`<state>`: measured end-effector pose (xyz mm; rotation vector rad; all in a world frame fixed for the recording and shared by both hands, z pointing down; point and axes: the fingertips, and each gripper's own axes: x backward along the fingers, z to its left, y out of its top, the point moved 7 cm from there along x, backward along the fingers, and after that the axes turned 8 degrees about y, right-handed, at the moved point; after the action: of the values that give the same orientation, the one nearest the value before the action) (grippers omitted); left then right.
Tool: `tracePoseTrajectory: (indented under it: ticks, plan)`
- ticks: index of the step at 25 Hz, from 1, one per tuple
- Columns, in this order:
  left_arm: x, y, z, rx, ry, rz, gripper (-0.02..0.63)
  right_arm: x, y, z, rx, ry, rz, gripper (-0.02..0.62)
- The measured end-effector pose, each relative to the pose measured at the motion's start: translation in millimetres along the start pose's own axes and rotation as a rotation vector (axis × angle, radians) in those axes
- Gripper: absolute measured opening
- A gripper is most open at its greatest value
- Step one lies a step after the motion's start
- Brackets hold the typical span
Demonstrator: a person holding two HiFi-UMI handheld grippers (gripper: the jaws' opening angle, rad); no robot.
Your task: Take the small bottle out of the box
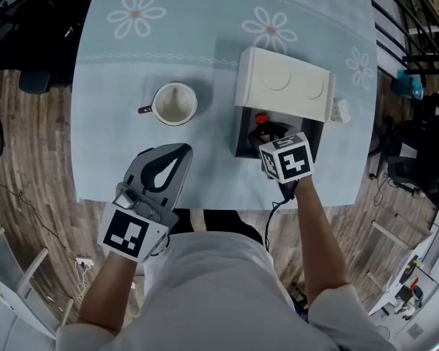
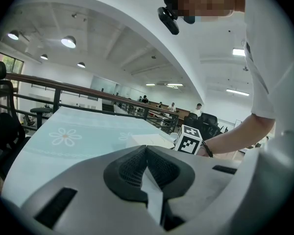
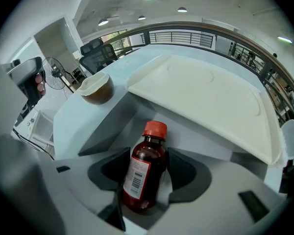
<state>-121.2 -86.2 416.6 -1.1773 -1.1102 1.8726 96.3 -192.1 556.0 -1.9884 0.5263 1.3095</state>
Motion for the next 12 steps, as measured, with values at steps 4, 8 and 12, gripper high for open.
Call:
tracePoseTrajectory:
  ticks: [4, 8, 12]
  plan:
    - [3, 4, -3, -0.011, -0.003, -0.004, 0.020, 8, 0, 0, -0.001, -0.008, -0.024, 0.252]
    - [6, 9, -8, -0.024, -0.009, -0.010, 0.020, 17, 0, 2, -0.004, -0.012, -0.049, 0.250]
    - [8, 15, -14, -0.042, -0.019, -0.023, 0.020, 29, 1, 4, -0.006, -0.022, -0.085, 0.250]
